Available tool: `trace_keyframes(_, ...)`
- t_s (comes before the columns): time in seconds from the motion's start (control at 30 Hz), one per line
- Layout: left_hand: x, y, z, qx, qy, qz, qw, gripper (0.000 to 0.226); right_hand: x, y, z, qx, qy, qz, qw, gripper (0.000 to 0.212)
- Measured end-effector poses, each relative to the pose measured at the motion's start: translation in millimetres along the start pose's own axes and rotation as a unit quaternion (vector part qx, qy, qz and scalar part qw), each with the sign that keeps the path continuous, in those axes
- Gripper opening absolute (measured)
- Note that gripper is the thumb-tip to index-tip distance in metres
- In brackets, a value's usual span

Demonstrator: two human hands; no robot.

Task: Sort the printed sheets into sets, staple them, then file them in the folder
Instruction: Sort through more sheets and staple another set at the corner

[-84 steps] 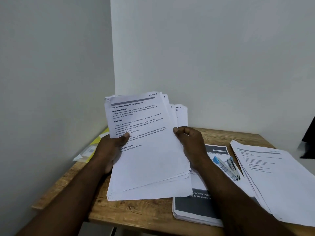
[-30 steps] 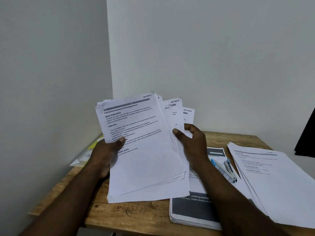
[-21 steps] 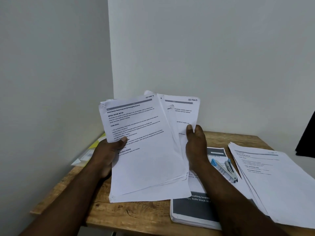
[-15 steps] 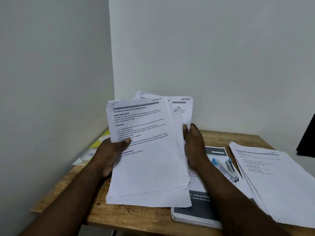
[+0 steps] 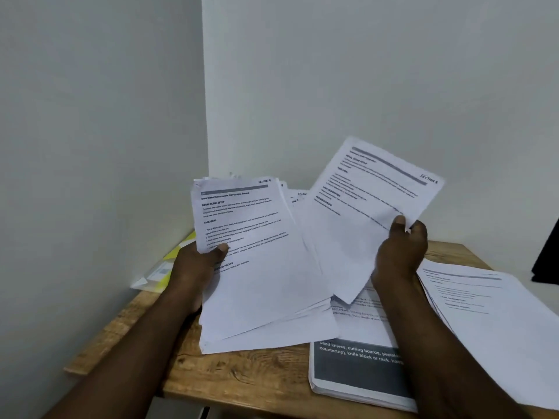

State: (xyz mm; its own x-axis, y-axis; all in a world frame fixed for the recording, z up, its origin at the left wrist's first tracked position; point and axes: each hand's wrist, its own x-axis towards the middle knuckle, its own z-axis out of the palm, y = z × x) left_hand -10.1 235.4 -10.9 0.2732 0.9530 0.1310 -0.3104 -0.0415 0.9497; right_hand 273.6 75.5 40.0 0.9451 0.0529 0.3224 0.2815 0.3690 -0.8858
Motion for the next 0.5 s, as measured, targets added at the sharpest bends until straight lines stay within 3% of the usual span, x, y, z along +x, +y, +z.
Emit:
trace_keyframes(0.1, 3, -5, -5, 0.097, 0.042, 0.029, 0.994, 0.027, -1, -5, 2, 0.088, -0.044, 0.039, 0.994, 0.033)
trace_keyframes(0.3, -5, 5, -1, 0.145, 0.067, 0.035, 0.987, 0.018, 14, -14, -11, 0.265, -0.073, 0.093, 0.957, 0.016)
trace_keyframes(0.43, -6, 6, -1, 0.149, 0.053, 0.025, 0.987, 0.012, 21, -8, -14, 0.157, -0.027, 0.094, 0.983, 0.034)
trace_keyframes(0.5, -7, 8, -2, 0.129, 0.038, 0.023, 0.991, 0.012, 14, -5, -6, 0.117, -0.053, 0.085, 0.988, 0.030)
